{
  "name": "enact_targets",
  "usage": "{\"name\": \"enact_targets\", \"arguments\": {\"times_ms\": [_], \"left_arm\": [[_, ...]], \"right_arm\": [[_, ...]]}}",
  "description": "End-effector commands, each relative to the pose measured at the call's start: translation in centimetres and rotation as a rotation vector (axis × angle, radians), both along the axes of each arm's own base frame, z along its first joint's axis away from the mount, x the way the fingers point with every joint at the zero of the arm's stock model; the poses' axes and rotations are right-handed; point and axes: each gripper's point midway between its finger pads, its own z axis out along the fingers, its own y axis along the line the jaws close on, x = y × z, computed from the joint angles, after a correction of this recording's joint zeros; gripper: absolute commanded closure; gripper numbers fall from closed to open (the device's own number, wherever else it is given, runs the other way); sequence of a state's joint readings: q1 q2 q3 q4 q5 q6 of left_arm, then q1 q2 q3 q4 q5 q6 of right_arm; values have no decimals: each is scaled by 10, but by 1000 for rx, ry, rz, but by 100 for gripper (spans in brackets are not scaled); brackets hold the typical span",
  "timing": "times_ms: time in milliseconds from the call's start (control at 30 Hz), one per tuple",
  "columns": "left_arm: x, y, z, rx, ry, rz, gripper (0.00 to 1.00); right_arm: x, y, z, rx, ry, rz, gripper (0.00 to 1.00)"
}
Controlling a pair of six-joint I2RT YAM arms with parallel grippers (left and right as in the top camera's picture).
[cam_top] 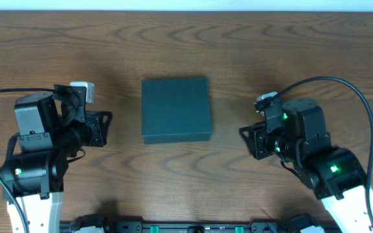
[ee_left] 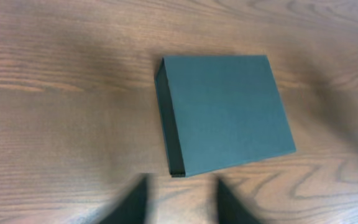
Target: Pack container
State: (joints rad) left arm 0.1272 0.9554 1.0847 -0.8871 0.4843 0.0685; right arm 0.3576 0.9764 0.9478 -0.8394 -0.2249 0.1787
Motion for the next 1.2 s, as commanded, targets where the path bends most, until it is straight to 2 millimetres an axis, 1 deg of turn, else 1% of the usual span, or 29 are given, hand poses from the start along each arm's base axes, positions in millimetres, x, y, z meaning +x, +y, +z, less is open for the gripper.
{"name": "enact_targets", "arguments": {"times_ms": [0, 67, 133, 267, 400, 567, 667, 767, 867, 967, 1033, 1167], "left_arm": [[-1, -2, 3, -22, -1, 14, 5], [-2, -2, 2, -23, 8, 15, 5], [-5, -2, -1, -23, 26, 16, 5], [-7, -2, -2, -24, 32, 16, 5], [-7, -2, -2, -24, 32, 16, 5], [-8, -2, -3, -22, 39, 18, 5], [-16, 9, -15, 30, 97, 63, 5], [-22, 17, -15, 77, 93, 95, 5], [-27, 32, -10, 140, 30, 164, 5], [-29, 53, -12, 157, -58, 319, 5], [-32, 61, -21, 134, -103, 392, 5], [-35, 69, -48, 124, -225, 442, 5]], "right_arm": [[-1, 0, -22, -10, 40, -20, 1], [1, 2, -31, 0, 59, -28, 1], [-2, 1, -43, -17, 99, -31, 1], [-6, -1, -59, -44, 164, -31, 1], [-5, -1, -67, -56, 193, -32, 1], [-5, -1, -72, -63, 209, -33, 1], [-5, -1, -72, -63, 209, -33, 1], [-5, -1, -72, -63, 210, -32, 1], [-5, -1, -72, -63, 210, -33, 1], [-5, -1, -72, -63, 210, -32, 1], [-5, -1, -72, -63, 210, -33, 1], [-5, -1, -72, -63, 210, -32, 1]]}}
